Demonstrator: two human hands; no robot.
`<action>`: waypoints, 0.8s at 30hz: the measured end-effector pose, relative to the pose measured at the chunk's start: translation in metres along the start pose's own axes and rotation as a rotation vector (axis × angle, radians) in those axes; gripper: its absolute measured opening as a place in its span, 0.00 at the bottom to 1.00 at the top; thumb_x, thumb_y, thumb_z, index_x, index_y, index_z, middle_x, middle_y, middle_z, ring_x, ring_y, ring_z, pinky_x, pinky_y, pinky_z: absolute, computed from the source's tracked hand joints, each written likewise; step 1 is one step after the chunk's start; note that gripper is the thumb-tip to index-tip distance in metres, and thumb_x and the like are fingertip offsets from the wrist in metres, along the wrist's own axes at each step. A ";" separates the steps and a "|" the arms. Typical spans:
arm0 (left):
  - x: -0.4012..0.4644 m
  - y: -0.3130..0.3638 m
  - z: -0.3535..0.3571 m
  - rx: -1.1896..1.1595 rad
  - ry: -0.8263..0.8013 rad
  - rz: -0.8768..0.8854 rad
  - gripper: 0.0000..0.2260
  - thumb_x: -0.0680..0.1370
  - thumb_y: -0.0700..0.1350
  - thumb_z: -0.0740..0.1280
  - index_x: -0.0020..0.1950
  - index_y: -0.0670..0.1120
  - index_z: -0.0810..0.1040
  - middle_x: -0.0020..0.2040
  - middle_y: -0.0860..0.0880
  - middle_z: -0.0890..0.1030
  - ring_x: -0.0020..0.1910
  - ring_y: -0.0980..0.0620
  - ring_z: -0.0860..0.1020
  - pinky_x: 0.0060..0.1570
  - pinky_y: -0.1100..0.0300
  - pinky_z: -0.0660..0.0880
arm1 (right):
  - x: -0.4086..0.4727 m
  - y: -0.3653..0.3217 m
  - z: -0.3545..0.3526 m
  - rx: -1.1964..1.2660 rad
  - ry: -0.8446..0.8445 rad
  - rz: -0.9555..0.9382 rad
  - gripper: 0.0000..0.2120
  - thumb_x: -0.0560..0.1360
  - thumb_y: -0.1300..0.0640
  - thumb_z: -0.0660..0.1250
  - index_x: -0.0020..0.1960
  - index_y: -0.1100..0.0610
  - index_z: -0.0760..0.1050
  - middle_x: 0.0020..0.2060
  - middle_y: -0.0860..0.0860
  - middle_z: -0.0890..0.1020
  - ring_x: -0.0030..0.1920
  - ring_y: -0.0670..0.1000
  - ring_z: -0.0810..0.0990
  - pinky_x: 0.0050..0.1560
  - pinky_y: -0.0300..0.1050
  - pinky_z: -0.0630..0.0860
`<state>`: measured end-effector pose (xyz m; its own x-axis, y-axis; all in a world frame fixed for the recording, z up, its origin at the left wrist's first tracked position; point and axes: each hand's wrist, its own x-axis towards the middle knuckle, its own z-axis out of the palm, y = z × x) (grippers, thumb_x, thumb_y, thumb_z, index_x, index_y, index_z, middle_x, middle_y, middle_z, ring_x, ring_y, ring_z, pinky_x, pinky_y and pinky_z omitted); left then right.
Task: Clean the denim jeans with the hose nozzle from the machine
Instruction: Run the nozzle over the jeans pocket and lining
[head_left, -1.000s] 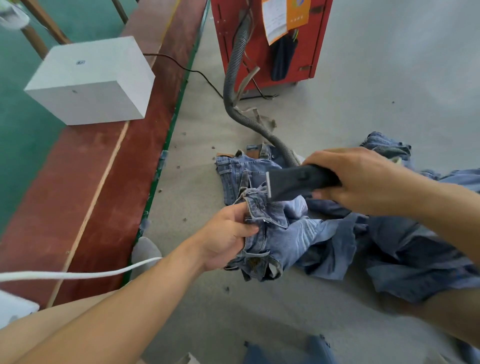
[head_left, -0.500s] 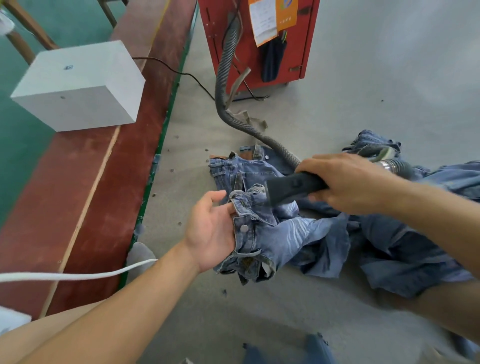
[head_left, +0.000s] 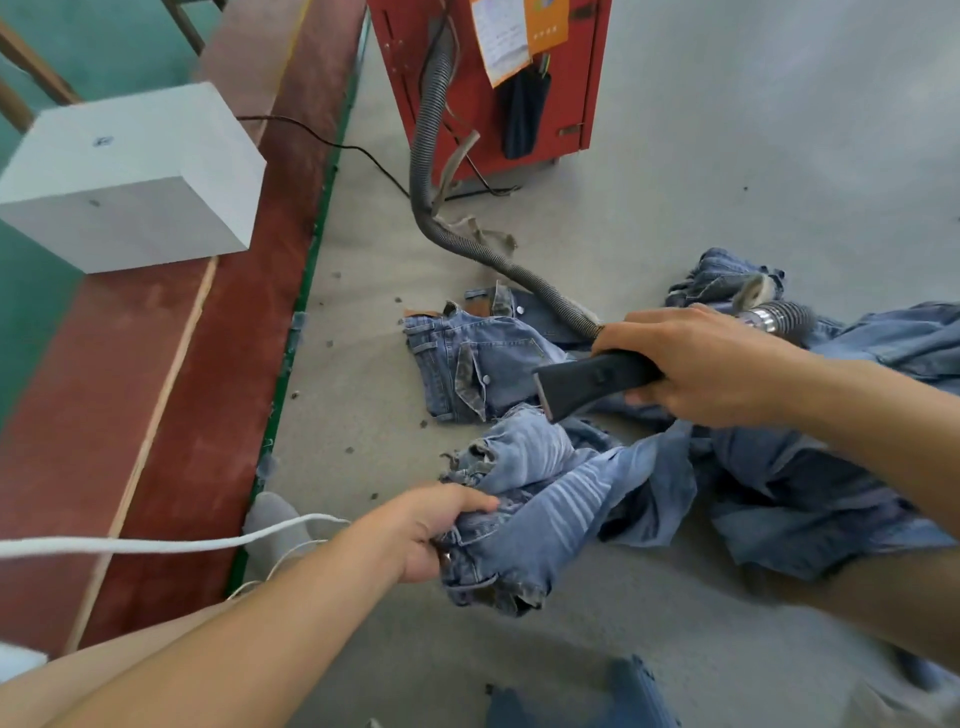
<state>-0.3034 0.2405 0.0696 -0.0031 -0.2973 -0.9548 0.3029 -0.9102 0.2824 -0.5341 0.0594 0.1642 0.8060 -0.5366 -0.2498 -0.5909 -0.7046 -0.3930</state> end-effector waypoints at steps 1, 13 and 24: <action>0.004 -0.002 0.000 0.009 0.018 0.017 0.09 0.81 0.42 0.70 0.59 0.39 0.83 0.52 0.39 0.87 0.48 0.42 0.87 0.57 0.43 0.81 | -0.002 0.003 0.001 0.008 -0.008 0.004 0.17 0.75 0.52 0.75 0.60 0.40 0.73 0.50 0.40 0.78 0.52 0.52 0.79 0.54 0.56 0.76; 0.006 0.029 0.003 -0.359 -0.279 0.440 0.23 0.83 0.54 0.62 0.70 0.41 0.79 0.69 0.38 0.79 0.68 0.39 0.79 0.59 0.46 0.81 | -0.007 0.026 0.025 -0.177 0.039 0.035 0.15 0.79 0.47 0.69 0.63 0.42 0.71 0.53 0.44 0.78 0.55 0.53 0.79 0.56 0.54 0.74; 0.005 0.033 0.002 -0.129 -0.368 0.491 0.17 0.77 0.40 0.70 0.66 0.41 0.82 0.67 0.36 0.80 0.65 0.37 0.80 0.60 0.46 0.80 | -0.002 0.010 0.007 0.067 -0.045 -0.017 0.16 0.77 0.50 0.75 0.62 0.42 0.75 0.53 0.40 0.80 0.54 0.46 0.77 0.57 0.48 0.70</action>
<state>-0.2950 0.2084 0.0741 -0.1549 -0.7727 -0.6156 0.4650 -0.6068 0.6447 -0.5415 0.0565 0.1547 0.8178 -0.5021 -0.2811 -0.5742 -0.6801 -0.4558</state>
